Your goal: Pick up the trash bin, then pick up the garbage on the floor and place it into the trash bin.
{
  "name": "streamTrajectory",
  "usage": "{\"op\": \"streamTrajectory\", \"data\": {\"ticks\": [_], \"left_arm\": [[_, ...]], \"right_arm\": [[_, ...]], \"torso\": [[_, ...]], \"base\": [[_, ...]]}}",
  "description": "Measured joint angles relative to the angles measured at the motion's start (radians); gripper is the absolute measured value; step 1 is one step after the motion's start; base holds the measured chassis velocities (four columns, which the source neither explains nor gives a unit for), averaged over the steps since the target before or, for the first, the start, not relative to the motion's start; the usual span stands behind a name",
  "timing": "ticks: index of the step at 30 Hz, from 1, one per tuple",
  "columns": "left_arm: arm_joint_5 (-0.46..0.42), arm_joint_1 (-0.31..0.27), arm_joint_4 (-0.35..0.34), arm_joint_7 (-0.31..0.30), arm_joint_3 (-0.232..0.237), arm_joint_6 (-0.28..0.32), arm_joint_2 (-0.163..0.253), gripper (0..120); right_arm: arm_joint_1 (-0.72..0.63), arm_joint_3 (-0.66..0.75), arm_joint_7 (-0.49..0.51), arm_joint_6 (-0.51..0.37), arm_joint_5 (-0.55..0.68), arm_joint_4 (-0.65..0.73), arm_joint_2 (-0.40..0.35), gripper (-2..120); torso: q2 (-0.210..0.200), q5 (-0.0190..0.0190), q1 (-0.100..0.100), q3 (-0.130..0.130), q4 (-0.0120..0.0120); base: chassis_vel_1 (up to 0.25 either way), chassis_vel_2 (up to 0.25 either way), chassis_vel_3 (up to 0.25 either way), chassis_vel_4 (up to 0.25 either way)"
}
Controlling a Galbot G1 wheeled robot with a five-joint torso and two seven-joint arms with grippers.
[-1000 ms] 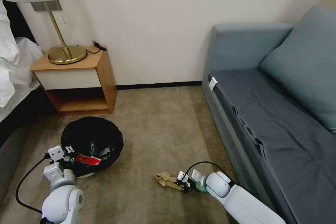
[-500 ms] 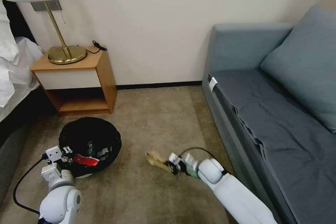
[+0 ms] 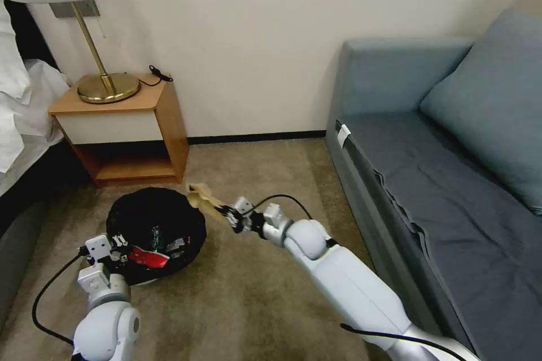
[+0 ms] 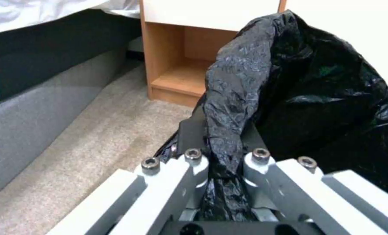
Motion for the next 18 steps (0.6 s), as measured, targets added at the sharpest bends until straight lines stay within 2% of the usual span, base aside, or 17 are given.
{"op": "streamTrajectory", "data": {"ticks": [6,18], "left_arm": [[0.014,0.010,-0.016,0.009,0.007,-0.003,-0.013,4],[0.028,0.016,-0.025,0.014,0.049,-0.004,-0.034,4]], "right_arm": [[-0.003,-0.059,0.055,0.060,0.007,-0.025,0.035,0],[-0.017,-0.111,0.085,0.078,0.005,-0.043,0.061,0]], "torso": [[0.000,0.0001,0.000,0.000,0.0001],[0.000,0.0001,0.000,0.000,-0.0001]], "base": [[0.000,0.000,0.000,0.000],[0.000,0.000,0.000,0.000]]}}
